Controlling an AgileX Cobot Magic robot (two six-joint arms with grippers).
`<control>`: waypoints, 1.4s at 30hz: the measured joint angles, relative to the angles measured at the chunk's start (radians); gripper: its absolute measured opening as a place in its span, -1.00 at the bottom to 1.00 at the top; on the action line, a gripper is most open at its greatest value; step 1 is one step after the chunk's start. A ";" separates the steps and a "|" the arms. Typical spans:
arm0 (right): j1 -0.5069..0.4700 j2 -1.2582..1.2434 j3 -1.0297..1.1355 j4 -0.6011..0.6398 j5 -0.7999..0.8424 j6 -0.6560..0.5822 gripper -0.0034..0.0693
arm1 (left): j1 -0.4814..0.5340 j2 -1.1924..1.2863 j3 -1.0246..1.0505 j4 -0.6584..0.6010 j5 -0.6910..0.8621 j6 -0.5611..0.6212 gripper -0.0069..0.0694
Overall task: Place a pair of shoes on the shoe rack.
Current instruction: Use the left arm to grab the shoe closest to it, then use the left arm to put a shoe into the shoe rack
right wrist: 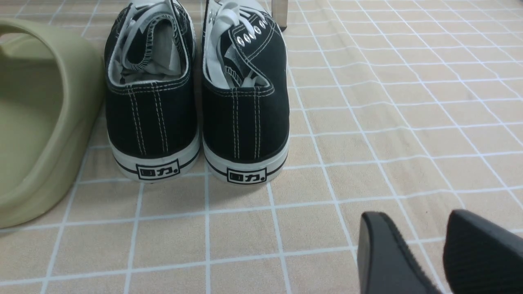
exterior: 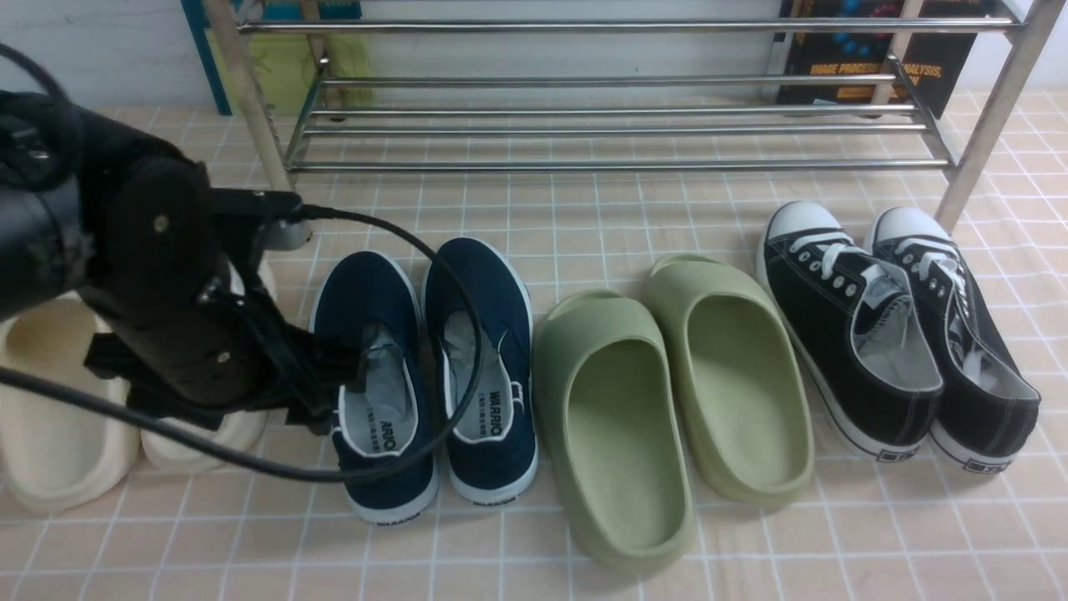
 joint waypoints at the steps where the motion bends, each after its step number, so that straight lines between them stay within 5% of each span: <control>1: 0.000 0.000 0.000 0.000 0.000 0.000 -0.25 | 0.000 0.015 0.001 -0.007 -0.023 -0.005 0.79; 10: 0.000 0.000 0.000 0.000 0.000 0.000 -0.25 | 0.000 0.199 -0.006 -0.039 -0.118 -0.014 0.45; 22: 0.000 0.000 0.000 0.000 0.000 0.000 -0.25 | 0.001 0.230 -0.006 -0.044 -0.136 -0.026 -0.70; 31: 0.000 0.000 0.000 0.000 0.000 0.000 -0.25 | 0.011 0.046 -0.028 -0.045 -0.068 0.003 -0.72; 42: 0.000 0.000 0.000 0.000 0.000 0.000 -0.25 | 0.130 0.124 -0.259 -0.134 -0.017 0.147 -0.72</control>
